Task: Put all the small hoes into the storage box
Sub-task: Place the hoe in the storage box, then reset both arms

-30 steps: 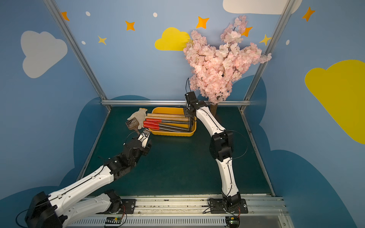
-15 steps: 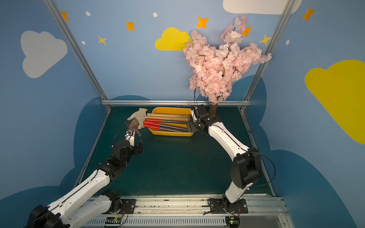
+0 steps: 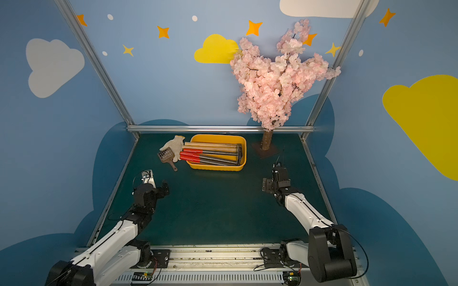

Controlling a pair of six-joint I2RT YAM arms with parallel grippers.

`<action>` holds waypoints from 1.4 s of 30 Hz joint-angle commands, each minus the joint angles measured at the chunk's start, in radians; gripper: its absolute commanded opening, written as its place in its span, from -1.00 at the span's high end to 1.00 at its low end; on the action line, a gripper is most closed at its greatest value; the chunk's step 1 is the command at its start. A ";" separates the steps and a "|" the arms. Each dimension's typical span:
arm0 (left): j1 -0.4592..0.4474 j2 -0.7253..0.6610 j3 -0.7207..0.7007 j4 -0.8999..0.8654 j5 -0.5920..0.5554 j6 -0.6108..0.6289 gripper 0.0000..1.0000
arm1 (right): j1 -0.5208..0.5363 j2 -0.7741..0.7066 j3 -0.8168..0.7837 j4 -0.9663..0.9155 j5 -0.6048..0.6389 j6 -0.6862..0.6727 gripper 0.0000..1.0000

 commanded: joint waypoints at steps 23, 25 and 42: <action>0.146 0.677 0.106 0.658 0.296 0.132 -1.00 | -0.149 0.236 -0.086 0.577 -0.134 -0.147 -0.83; 0.157 0.645 0.123 0.571 0.311 0.111 -1.00 | -0.151 0.233 -0.109 0.612 -0.139 -0.148 -0.83; 0.160 0.660 0.112 0.610 0.319 0.113 -1.00 | -0.148 0.248 -0.164 0.715 -0.168 -0.167 -0.83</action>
